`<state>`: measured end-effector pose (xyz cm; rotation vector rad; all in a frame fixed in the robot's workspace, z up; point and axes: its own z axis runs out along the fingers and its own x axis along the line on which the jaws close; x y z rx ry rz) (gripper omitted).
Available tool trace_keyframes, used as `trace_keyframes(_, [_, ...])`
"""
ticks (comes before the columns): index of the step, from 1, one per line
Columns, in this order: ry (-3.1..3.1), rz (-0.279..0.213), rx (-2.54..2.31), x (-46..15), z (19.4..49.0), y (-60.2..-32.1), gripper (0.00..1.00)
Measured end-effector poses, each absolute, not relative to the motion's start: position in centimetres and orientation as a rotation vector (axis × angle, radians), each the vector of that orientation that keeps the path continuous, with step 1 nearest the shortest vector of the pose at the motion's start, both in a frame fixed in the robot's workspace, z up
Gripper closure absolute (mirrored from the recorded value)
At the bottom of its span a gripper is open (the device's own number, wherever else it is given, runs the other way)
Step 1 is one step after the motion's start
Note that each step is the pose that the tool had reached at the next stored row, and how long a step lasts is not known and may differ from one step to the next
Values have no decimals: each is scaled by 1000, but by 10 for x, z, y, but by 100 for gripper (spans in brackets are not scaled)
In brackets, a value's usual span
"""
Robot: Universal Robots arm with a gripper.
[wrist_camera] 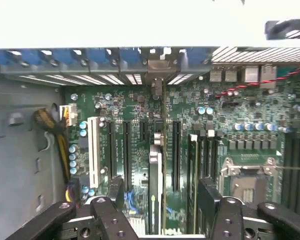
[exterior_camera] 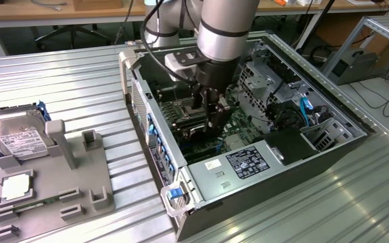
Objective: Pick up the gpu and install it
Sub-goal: 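Insert the gpu into the slot, then press down on the gpu until it lock into place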
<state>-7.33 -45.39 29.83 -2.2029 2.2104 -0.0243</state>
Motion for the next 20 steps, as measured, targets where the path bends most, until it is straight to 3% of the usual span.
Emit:
trace_keyframes(14, [2208,-29,-2201,-73,373,-449,29])
trace_keyframes(20, [2208,-30,-2201,-73,374,-449,29])
